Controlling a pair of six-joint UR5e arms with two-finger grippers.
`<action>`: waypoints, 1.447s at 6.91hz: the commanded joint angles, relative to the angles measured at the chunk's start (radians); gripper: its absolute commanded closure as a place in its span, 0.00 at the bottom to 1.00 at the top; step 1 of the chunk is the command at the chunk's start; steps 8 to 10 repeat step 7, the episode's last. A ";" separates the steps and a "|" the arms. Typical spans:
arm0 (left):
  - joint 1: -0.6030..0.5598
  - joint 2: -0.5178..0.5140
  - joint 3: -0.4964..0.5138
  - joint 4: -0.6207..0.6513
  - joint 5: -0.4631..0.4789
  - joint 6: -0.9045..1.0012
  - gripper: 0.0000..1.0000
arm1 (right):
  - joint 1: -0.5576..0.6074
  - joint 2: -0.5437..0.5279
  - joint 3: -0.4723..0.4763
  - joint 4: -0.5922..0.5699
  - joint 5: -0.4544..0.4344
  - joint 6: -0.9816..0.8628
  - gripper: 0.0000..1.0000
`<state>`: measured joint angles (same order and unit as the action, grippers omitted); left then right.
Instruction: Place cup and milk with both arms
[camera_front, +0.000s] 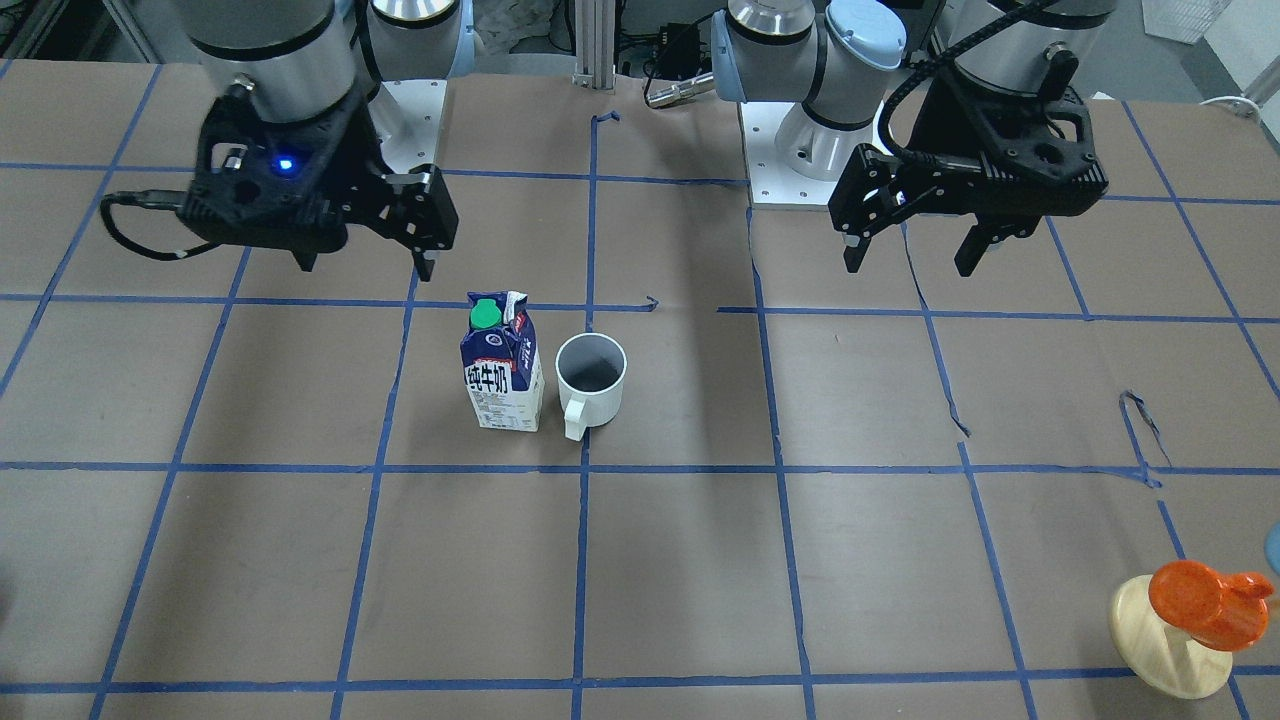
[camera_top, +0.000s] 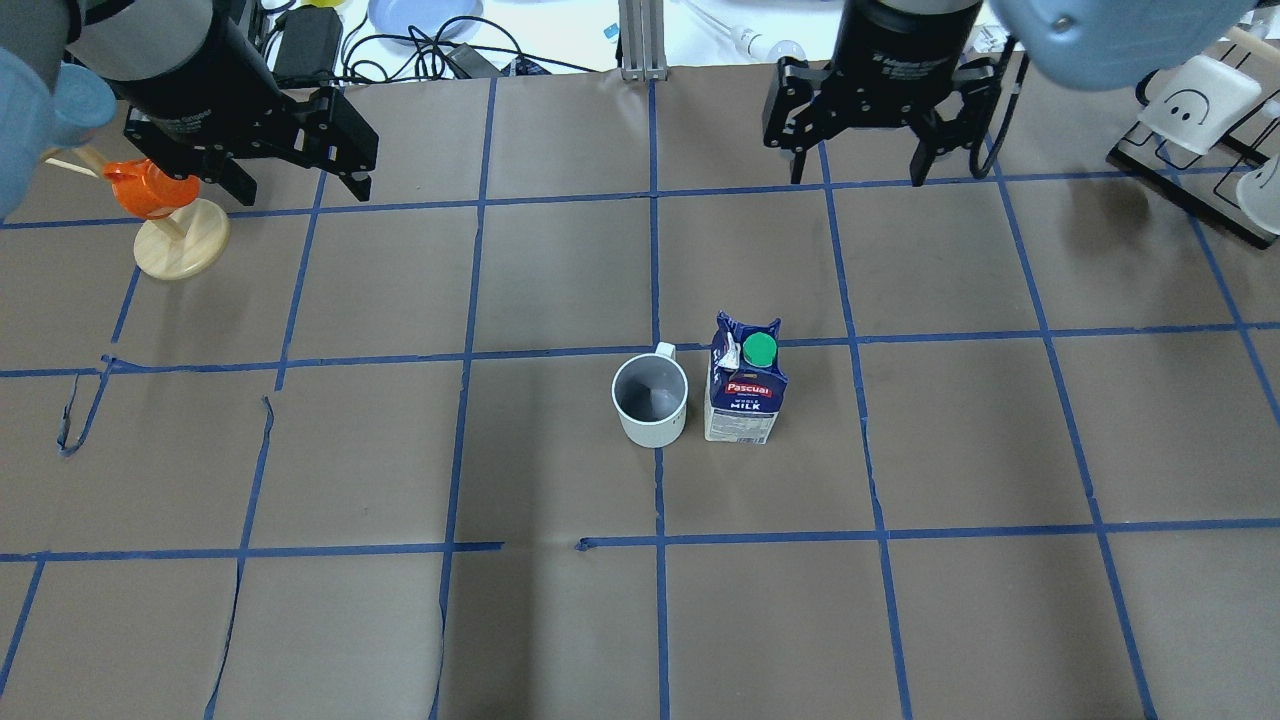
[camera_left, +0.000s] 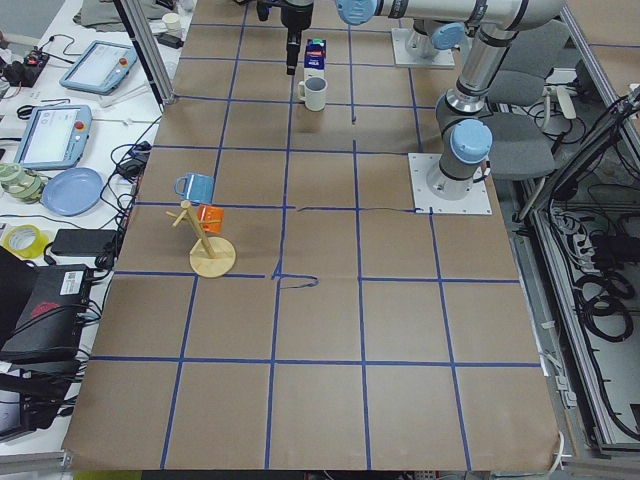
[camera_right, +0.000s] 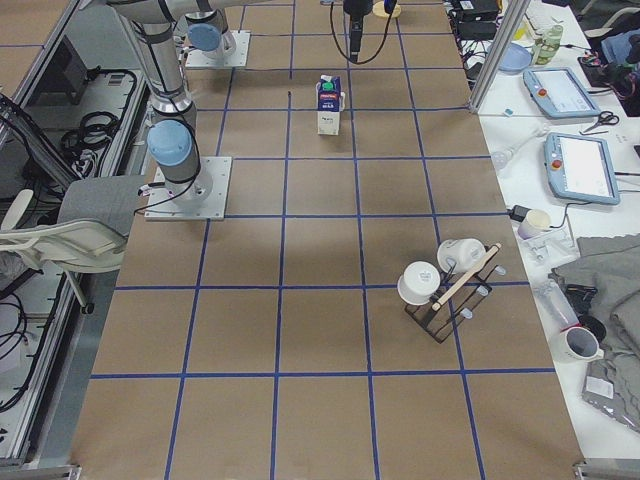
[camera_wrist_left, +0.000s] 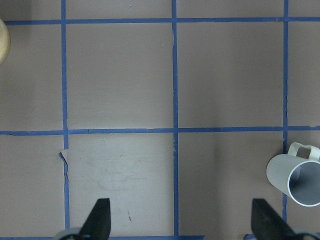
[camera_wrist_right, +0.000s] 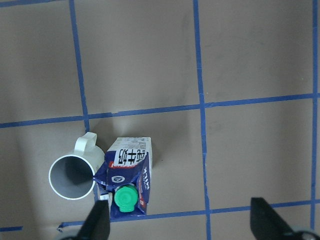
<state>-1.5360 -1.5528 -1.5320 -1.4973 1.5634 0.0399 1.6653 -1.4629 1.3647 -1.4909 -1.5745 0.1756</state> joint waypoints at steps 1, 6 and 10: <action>-0.001 -0.003 -0.002 0.000 0.001 0.000 0.00 | -0.105 -0.022 0.004 0.021 0.001 -0.103 0.00; 0.001 -0.001 0.009 -0.058 -0.003 0.000 0.00 | -0.105 -0.037 0.031 0.017 0.002 -0.104 0.00; 0.002 -0.004 0.013 -0.061 -0.005 0.000 0.00 | -0.105 -0.037 0.031 0.020 0.002 -0.104 0.00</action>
